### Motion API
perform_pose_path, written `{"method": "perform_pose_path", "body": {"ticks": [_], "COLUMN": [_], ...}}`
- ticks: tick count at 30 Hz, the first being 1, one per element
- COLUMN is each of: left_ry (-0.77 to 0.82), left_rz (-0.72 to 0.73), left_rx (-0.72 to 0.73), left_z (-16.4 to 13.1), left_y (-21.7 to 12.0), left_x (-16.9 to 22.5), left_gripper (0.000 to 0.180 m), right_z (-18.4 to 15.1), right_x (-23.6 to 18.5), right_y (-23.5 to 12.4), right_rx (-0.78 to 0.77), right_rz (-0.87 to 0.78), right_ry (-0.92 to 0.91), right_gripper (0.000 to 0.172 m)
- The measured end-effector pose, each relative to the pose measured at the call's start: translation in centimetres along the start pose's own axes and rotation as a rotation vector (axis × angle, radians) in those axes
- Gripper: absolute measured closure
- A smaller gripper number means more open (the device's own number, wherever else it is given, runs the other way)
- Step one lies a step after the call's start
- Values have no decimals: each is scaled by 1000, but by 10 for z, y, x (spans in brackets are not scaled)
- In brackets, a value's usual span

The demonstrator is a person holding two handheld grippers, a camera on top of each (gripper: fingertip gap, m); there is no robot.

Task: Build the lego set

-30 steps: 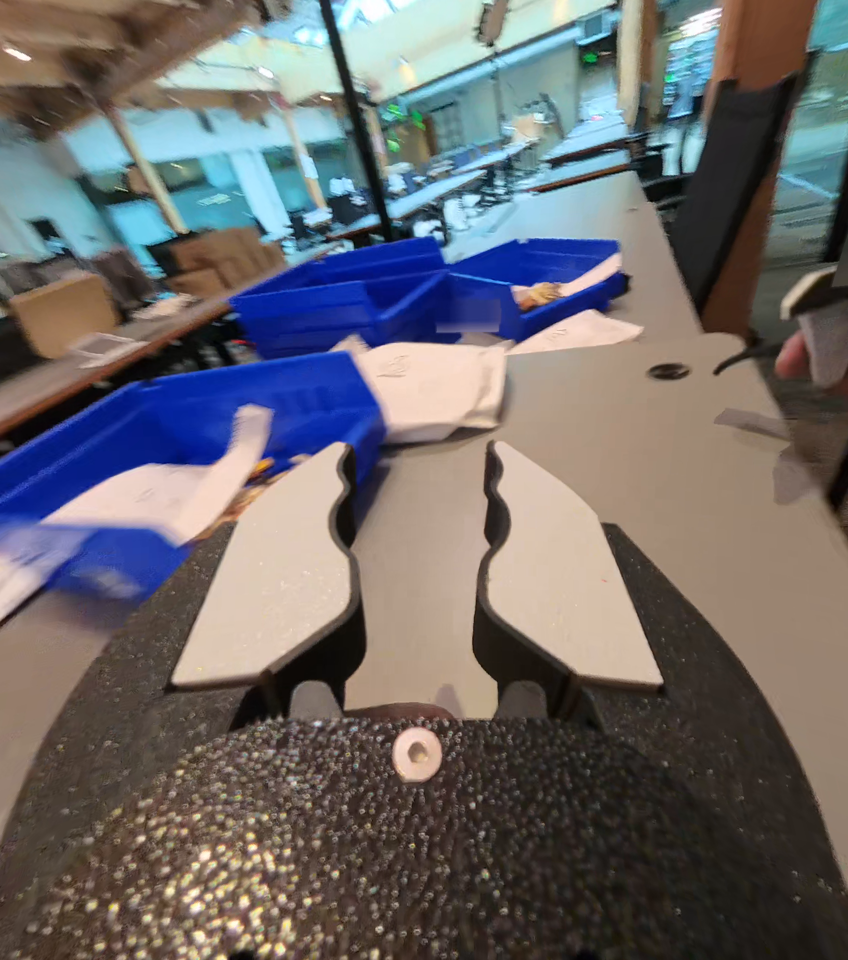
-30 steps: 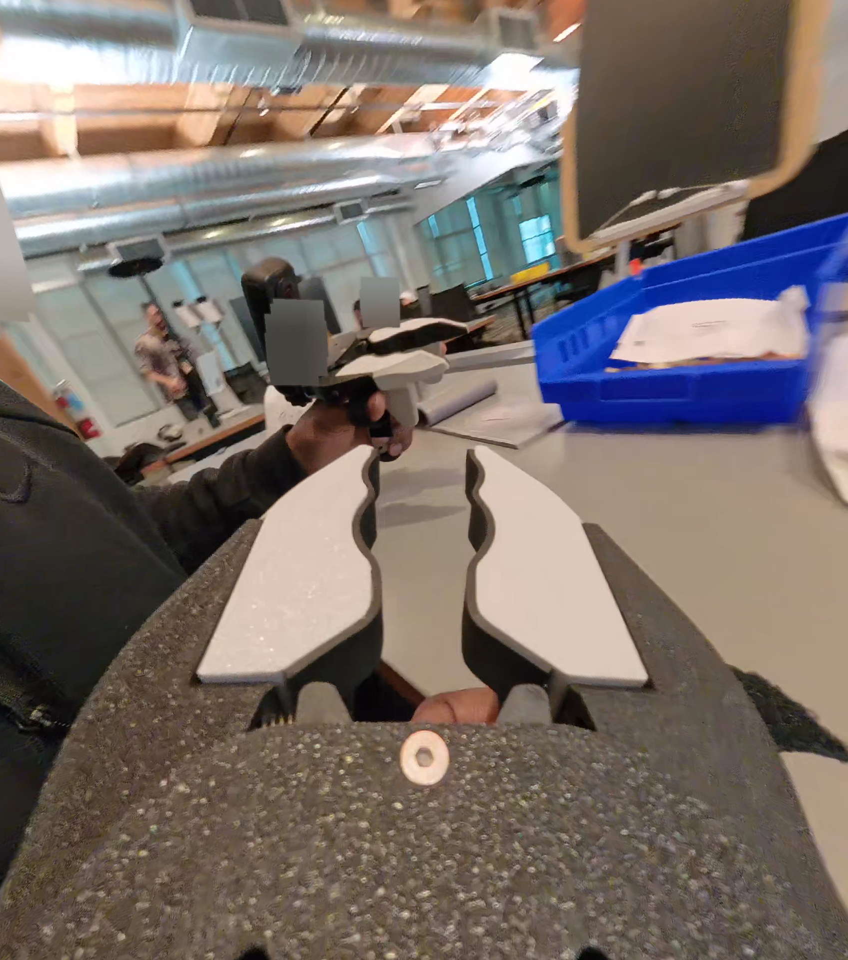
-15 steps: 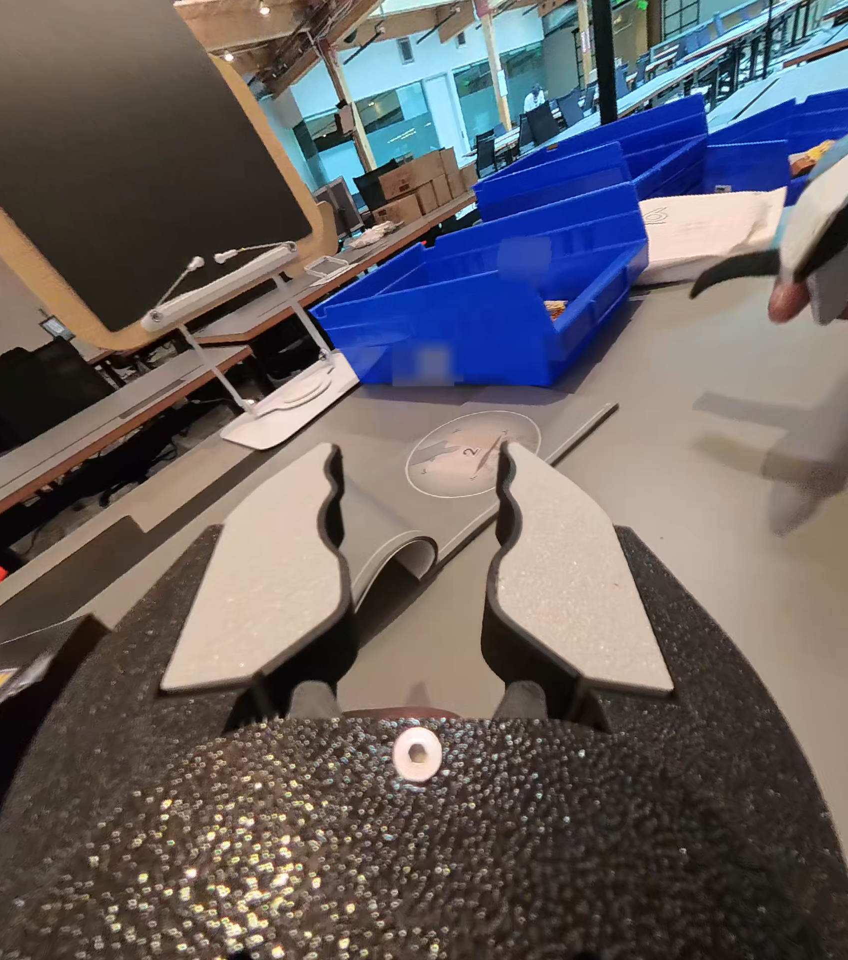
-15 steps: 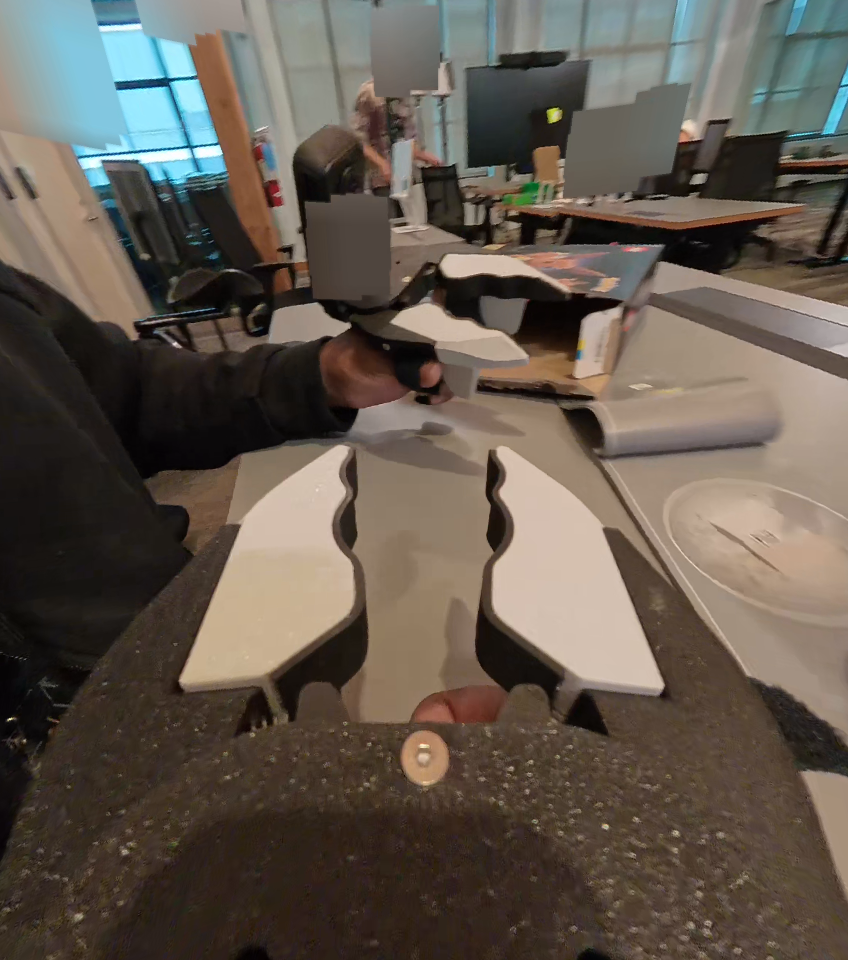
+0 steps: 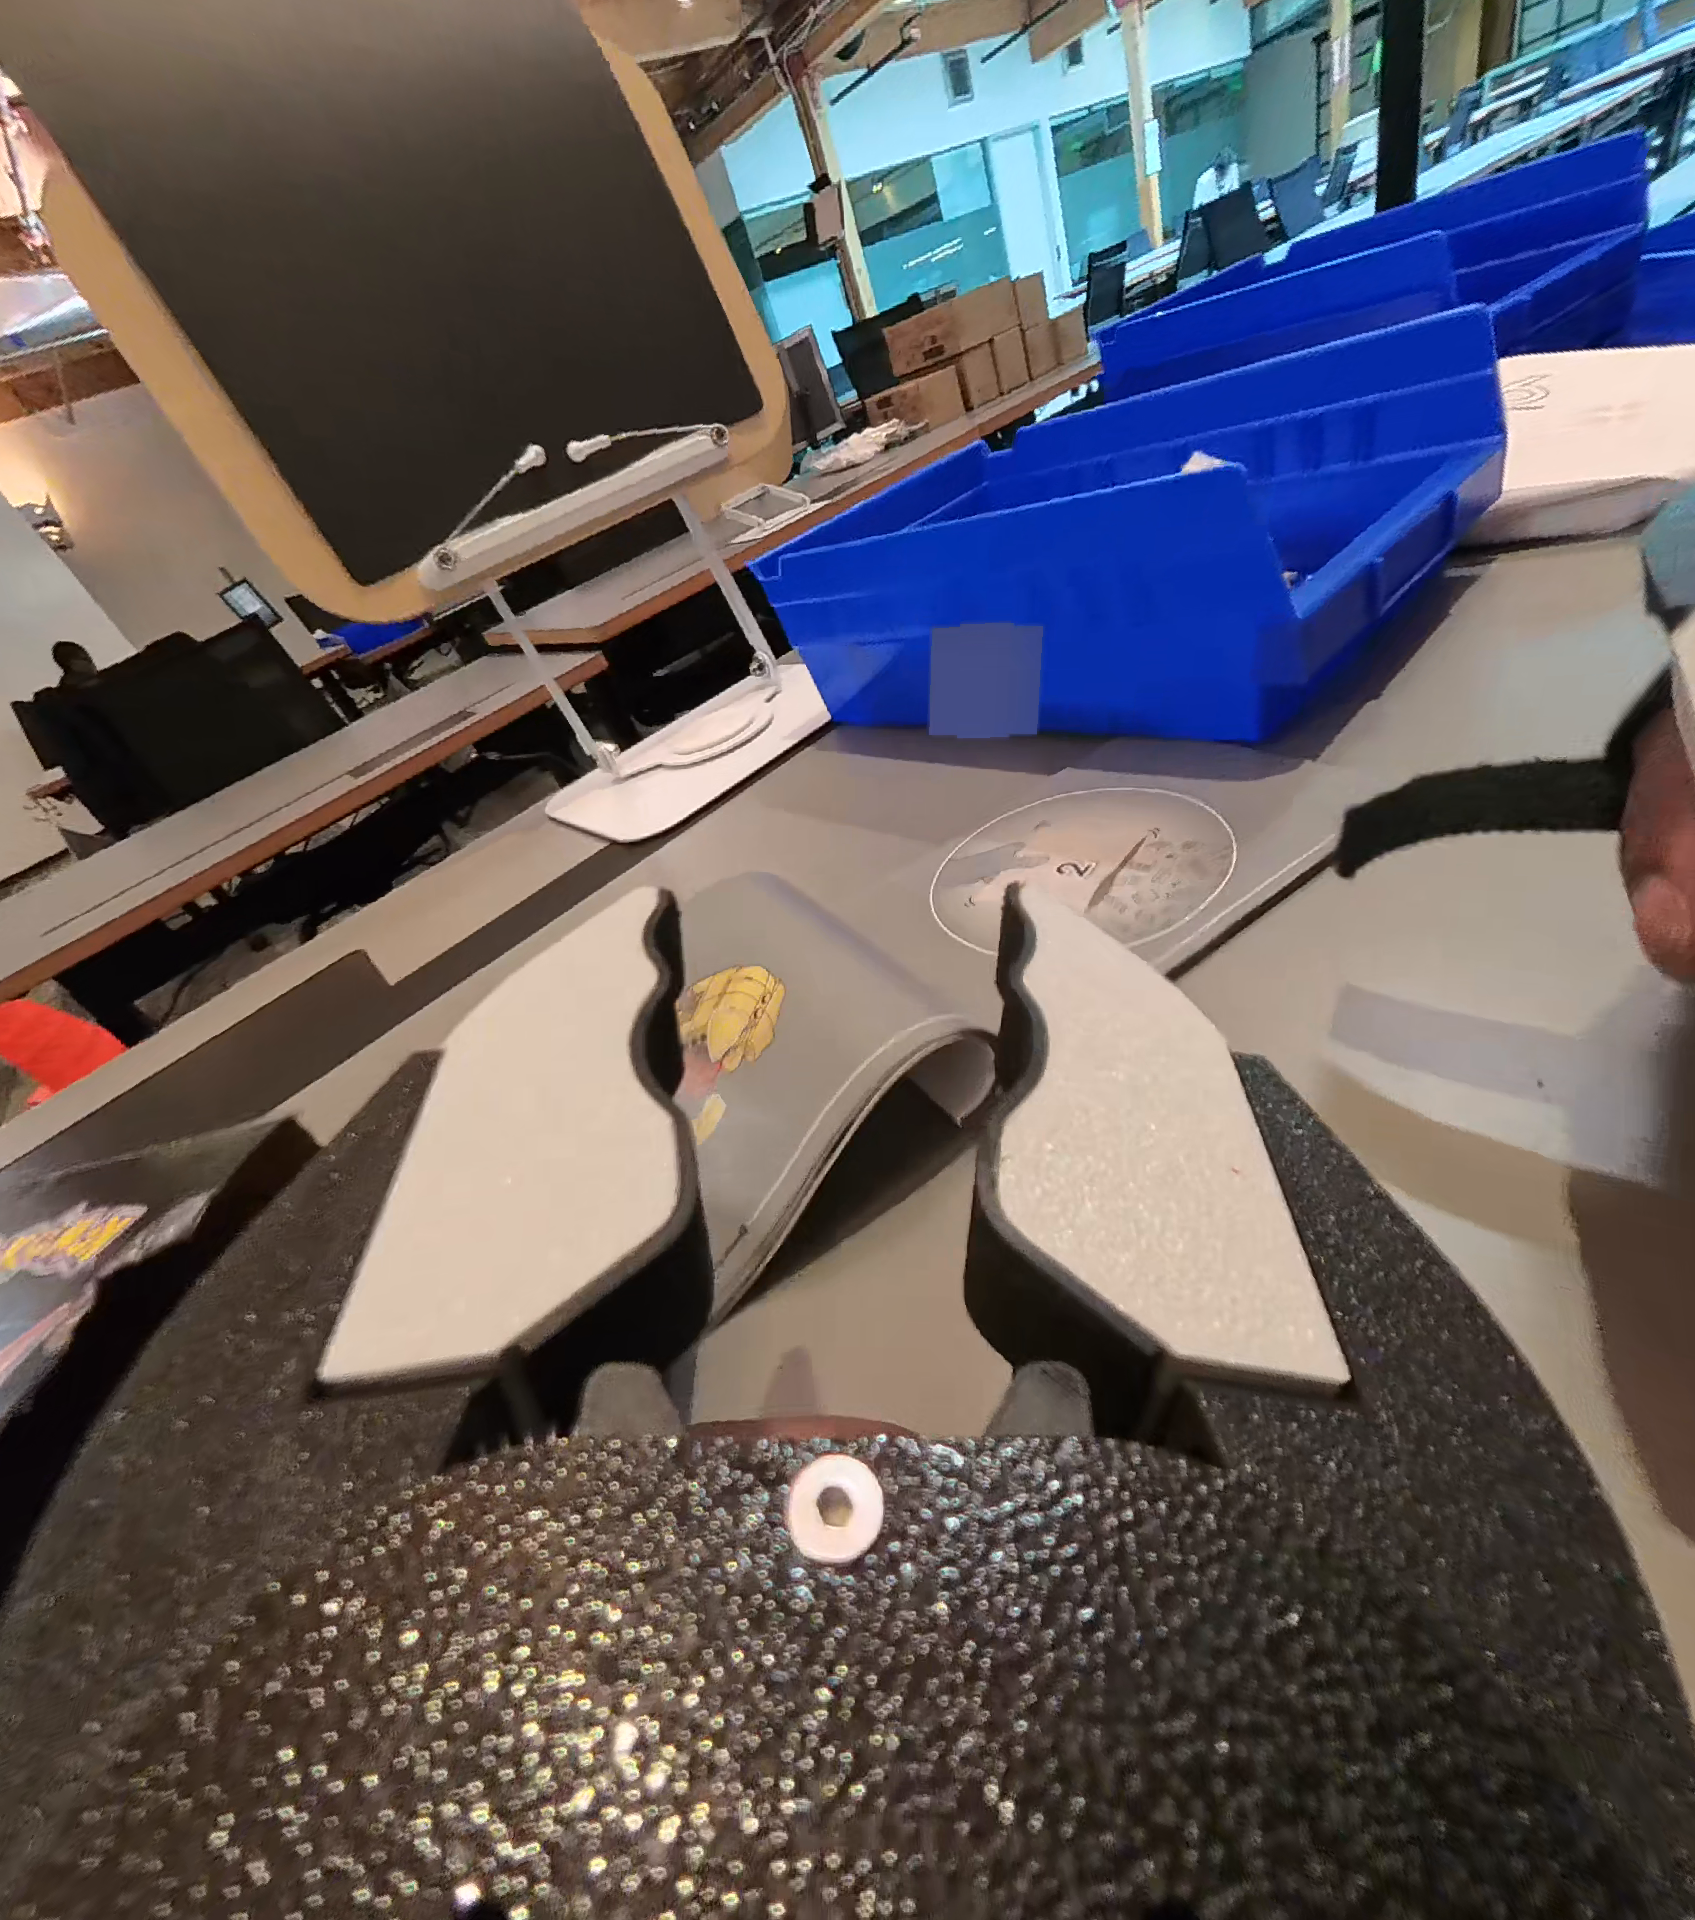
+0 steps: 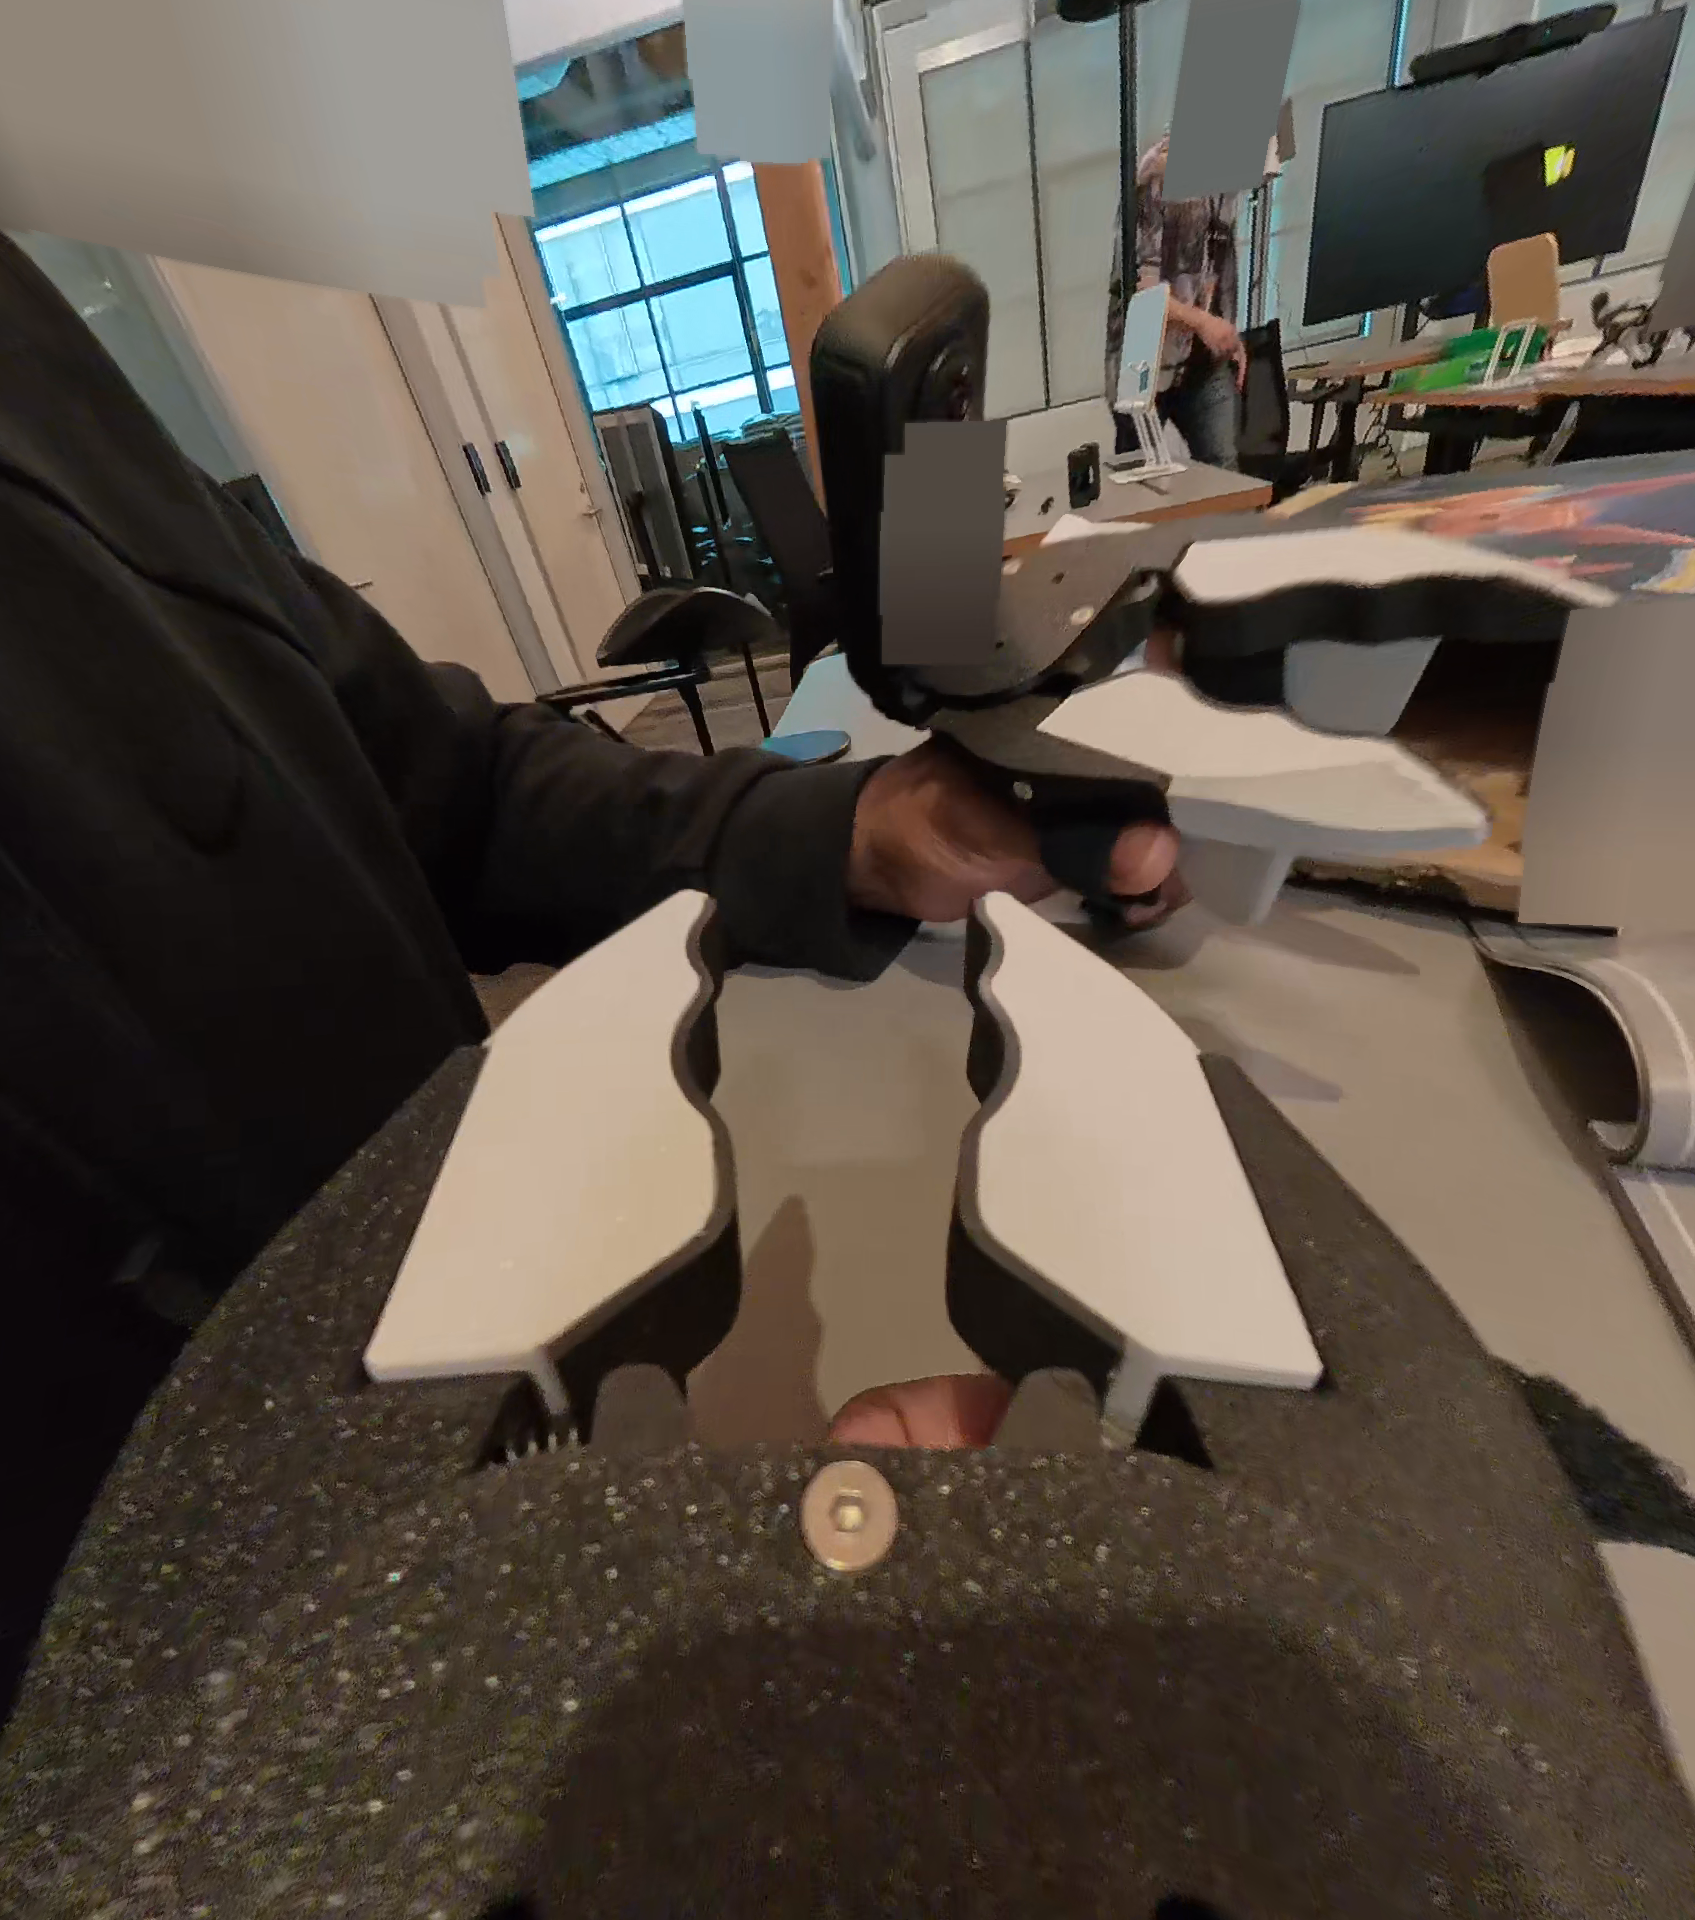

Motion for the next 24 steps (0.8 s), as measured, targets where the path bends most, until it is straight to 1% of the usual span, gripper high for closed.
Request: {"method": "perform_pose_path", "body": {"ticks": [2, 4, 6, 8, 10, 11, 12, 15, 18, 24], "left_ry": [21, 89, 140, 150, 114, 105, 135, 239, 293, 225], "left_rz": [-34, -88, -175, -274, -314, -369, -396, -377, -373, -440], "left_rx": [6, 35, 57, 59, 10, -27, -62, -165, -257, -372], "left_z": [11, 30, 49, 57, 50, 43, 35, 14, 2, -17], "left_y": [15, 37, 64, 88, 102, 102, 100, 92, 89, 98], "left_x": [-4, -7, -5, 4, 17, 27, 35, 48, 57, 68], "left_gripper": [122, 123, 121, 121, 126, 127, 132, 133, 136, 137], "right_z": [0, 1, 0, -1, -2, -2, -3, -5, -5, -6], "right_x": [1, 1, 0, -2, -3, -4, -4, -9, -10, -11], "right_y": [-4, -5, -5, -5, -6, -7, -8, -9, -10, -8], "right_rx": [10, 20, 9, -2, -7, -13, -19, -47, -49, -70], "right_rz": [0, -1, 15, 34, 46, 57, 70, 147, 181, 193], "right_ry": [29, 30, 28, 33, 44, 54, 63, 94, 111, 114], "right_gripper": [127, 128, 128, 128, 128, 129, 129, 129, 129, 129]}}
Point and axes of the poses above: each gripper's, where its closed fingertips meet, y out along the fingers, z out of its top, x = y × z across the jaws, the point moved 7 cm from there along -y, back along the fingers, and after that the axes turned 2 degrees about x, right-handed, at the moved point
